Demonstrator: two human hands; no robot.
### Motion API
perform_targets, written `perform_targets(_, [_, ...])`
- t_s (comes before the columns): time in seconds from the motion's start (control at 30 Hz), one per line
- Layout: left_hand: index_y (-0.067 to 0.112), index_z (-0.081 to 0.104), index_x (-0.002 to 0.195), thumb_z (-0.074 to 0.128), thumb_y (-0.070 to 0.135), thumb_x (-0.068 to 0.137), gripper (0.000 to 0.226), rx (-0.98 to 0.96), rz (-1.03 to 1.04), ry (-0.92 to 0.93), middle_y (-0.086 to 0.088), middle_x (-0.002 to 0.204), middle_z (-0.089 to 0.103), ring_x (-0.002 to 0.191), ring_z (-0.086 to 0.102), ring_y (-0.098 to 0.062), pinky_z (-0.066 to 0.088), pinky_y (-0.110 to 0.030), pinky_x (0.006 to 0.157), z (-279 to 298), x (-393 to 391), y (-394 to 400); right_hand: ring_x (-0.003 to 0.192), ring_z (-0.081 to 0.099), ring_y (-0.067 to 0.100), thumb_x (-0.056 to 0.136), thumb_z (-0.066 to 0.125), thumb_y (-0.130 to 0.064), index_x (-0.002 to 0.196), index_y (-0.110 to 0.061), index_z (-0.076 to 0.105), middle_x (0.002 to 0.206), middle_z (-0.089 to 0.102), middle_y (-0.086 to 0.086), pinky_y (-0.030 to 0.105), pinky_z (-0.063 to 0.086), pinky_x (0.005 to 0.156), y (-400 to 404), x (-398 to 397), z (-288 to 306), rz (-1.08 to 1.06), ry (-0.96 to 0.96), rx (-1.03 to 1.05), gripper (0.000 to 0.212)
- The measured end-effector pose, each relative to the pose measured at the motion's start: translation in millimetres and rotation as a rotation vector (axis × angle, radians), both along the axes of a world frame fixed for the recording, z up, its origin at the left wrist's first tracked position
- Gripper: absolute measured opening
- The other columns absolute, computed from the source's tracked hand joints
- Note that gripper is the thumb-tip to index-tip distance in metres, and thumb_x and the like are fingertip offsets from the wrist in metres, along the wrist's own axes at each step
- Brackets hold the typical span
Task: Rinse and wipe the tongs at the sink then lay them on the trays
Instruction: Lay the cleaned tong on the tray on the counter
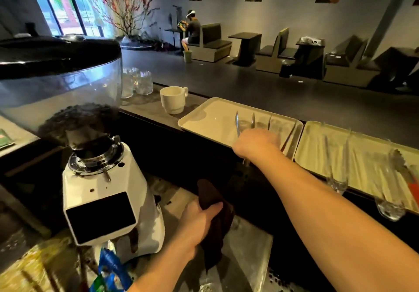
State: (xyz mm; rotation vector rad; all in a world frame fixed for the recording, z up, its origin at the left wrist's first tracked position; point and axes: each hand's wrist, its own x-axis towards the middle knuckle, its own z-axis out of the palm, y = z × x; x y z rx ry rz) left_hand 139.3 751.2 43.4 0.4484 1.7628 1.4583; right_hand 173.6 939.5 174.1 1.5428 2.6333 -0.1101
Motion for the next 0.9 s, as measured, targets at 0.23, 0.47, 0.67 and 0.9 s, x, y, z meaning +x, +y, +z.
perform_targets(0.23, [0.022,0.072,0.11,0.069,0.022,0.09,0.02,-0.001,-0.007,-0.062,-0.002,0.1,0.08,0.097,0.074,-0.024,0.055,-0.047,0.096,3,-19,-3,0.105,0.061,0.031,0.085,0.051,-0.032,0.117,-0.015,0.064,0.116,0.065,0.011,0.036,0.04,0.07,25,-27,-15,-0.075,0.076,-0.034,0.039])
perform_targets(0.47, [0.019,0.073,0.11,0.069,0.022,0.09,0.021,0.021,0.039,-0.053,-0.008,0.097,0.079,0.094,0.074,-0.029,0.058,-0.046,0.09,0,-26,-18,0.073,0.05,0.025,0.086,0.049,-0.049,0.095,-0.018,0.058,0.084,0.054,0.005,0.03,0.028,0.048,24,-22,-16,-0.049,0.078,0.025,0.034])
perform_targets(0.67, [0.018,0.073,0.105,0.07,0.02,0.09,0.016,0.059,0.099,-0.093,-0.004,0.091,0.079,0.087,0.075,-0.021,0.055,-0.028,0.069,-5,-30,-44,0.069,0.053,0.027,0.087,0.049,-0.04,0.084,-0.016,0.053,0.074,0.053,0.002,0.033,0.035,0.054,-38,0,-24,0.164,0.194,0.056,0.024])
perform_targets(0.9, [0.012,0.072,0.111,0.069,0.018,0.09,0.022,0.048,0.184,-0.202,-0.017,0.106,0.076,0.102,0.071,-0.035,0.053,-0.051,0.099,-16,-32,-110,0.063,0.057,0.016,0.086,0.061,-0.026,0.078,-0.013,0.061,0.075,0.068,0.009,0.032,0.044,0.057,-151,21,-75,0.345,0.531,-0.53,0.015])
